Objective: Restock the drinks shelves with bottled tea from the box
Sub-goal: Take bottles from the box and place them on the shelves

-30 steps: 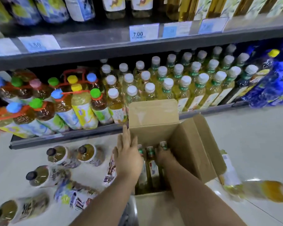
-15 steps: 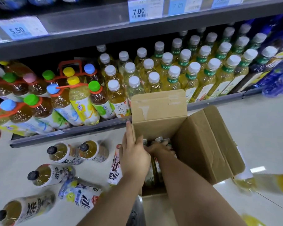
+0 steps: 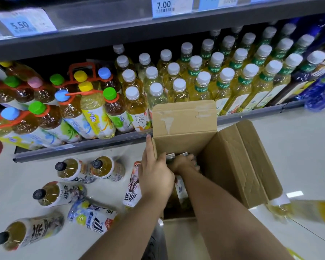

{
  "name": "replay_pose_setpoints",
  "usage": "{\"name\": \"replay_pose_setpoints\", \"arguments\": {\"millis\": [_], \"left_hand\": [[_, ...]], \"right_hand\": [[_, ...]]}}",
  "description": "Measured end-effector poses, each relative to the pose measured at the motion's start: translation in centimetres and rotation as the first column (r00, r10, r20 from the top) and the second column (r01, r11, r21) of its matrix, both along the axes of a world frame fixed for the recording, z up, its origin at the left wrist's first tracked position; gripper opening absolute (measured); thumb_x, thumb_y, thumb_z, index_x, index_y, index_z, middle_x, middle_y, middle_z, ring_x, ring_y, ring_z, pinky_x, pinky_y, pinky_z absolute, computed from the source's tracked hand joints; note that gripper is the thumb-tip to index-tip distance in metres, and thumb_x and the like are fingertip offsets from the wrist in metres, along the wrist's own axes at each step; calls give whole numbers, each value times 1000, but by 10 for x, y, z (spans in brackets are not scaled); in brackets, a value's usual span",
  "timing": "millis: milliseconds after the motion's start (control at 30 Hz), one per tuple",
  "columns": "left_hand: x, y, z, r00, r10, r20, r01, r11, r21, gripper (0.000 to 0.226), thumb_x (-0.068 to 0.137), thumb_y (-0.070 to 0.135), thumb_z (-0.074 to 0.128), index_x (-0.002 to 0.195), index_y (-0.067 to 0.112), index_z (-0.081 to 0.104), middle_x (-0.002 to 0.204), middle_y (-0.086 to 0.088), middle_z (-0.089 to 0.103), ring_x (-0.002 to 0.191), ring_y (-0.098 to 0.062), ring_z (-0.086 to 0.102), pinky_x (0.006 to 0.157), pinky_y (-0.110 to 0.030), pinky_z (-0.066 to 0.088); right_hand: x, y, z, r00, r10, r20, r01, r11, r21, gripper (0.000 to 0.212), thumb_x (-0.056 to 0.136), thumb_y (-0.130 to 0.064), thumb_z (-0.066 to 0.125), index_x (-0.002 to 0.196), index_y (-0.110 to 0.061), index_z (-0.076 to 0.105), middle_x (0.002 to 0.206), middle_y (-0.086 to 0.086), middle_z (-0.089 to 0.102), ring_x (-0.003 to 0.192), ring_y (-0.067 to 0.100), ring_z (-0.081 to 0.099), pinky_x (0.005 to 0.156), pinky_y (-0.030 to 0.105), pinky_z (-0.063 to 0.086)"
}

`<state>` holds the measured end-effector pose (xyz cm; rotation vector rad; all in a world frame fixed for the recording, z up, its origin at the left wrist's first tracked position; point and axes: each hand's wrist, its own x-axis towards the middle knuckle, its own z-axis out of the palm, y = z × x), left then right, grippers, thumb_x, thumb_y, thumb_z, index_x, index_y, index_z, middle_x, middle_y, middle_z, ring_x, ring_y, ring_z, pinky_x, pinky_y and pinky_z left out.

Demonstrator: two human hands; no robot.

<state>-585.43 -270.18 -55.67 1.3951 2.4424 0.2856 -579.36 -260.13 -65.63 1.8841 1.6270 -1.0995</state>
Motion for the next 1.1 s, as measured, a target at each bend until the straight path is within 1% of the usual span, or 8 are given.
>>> {"name": "replay_pose_setpoints", "arguments": {"millis": [200,367,533,633,800,933,1033,1100], "left_hand": [[-2,-6,9,1000,-28,-14,27,1000,-10,32,94,16,49,125,19,59,164,0,-23,151,-29,4,117,-46,25],[-1,-17,30,994,-110,-15,108,989,-100,57,91,19,49,147,20,37,165,-6,-15,151,-33,-10,123,-50,4],[17,-33,99,922,-153,355,98,981,168,81,82,27,71,150,23,27,140,-7,54,127,-29,52,105,-45,44],[22,-35,156,862,-158,481,12,956,293,81,84,39,74,148,22,28,130,-4,61,114,-24,62,95,-42,52],[31,-43,248,907,-192,375,2,892,452,62,82,41,76,131,20,44,93,15,61,82,-7,60,62,-19,47],[21,-38,319,906,-180,383,-67,833,550,55,77,40,80,120,24,48,89,14,63,82,-9,62,63,-26,47],[3,-26,372,920,-154,359,-105,788,606,53,75,37,83,112,27,47,86,18,58,91,-15,64,64,-25,41],[-11,-13,406,927,-169,336,-89,769,633,53,75,38,83,112,25,48,89,16,61,88,-12,63,63,-20,43]], "right_hand": [[31,-30,52,976,-1,-219,74,942,327,78,73,-65,70,131,-16,52,127,12,34,118,36,43,108,46,35],[45,-44,121,914,22,-406,224,806,548,54,74,-62,71,106,-19,63,121,9,39,115,29,42,103,39,41],[58,-55,218,881,175,-440,211,687,696,48,75,-60,68,102,-21,67,112,7,58,117,26,42,97,35,40],[68,-66,288,785,212,-582,338,640,690,34,76,-51,72,87,-19,68,92,4,61,106,21,48,86,37,50],[81,-82,394,704,293,-646,311,691,653,45,72,-59,76,90,-19,66,92,7,67,101,23,59,84,44,54],[87,-79,475,627,349,-697,333,689,644,68,66,-75,70,119,-31,68,129,-1,57,116,11,51,88,26,47],[90,-67,535,586,449,-674,345,614,709,41,88,-39,68,127,-28,65,132,-2,58,117,19,58,91,31,53],[88,-57,570,591,558,-582,287,529,799,41,93,-5,55,127,-23,66,113,-5,64,87,21,64,69,27,52]]}}
